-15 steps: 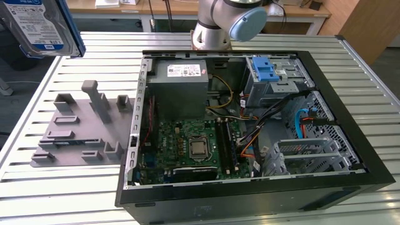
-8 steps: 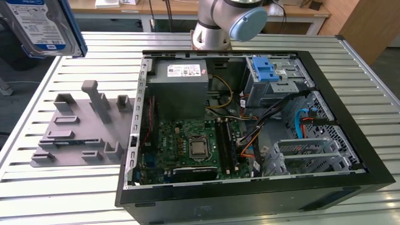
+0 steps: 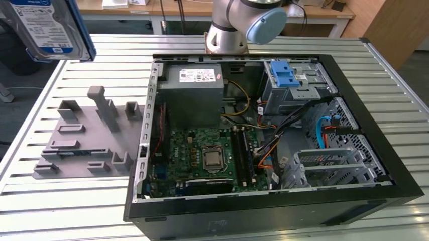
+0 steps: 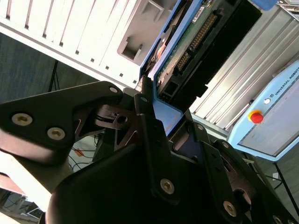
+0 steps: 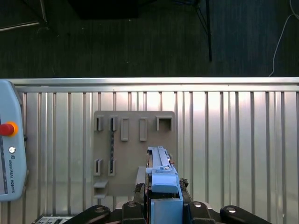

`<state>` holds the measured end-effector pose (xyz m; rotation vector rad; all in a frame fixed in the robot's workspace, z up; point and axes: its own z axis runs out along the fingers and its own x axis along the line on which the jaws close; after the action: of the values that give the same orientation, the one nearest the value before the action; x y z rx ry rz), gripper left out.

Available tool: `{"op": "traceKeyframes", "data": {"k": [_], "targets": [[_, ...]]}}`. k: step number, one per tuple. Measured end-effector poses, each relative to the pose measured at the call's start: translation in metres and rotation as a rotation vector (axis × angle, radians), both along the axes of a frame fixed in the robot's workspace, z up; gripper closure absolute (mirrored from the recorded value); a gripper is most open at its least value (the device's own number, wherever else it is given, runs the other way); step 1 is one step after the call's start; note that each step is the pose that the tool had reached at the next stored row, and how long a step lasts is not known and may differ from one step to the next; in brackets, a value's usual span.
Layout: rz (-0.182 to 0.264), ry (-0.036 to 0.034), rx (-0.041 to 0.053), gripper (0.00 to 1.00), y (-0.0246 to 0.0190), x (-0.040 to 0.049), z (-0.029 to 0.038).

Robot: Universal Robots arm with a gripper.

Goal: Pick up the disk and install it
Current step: 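Pick up the disk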

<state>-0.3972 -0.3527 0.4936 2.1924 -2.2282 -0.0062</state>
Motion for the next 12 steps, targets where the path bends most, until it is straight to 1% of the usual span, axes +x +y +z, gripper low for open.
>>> {"op": "traceKeyframes", "data": {"k": [12], "targets": [[0.000, 0.0000, 0.0000, 0.64, 0.0000, 0.0077, 0.0000]]}}
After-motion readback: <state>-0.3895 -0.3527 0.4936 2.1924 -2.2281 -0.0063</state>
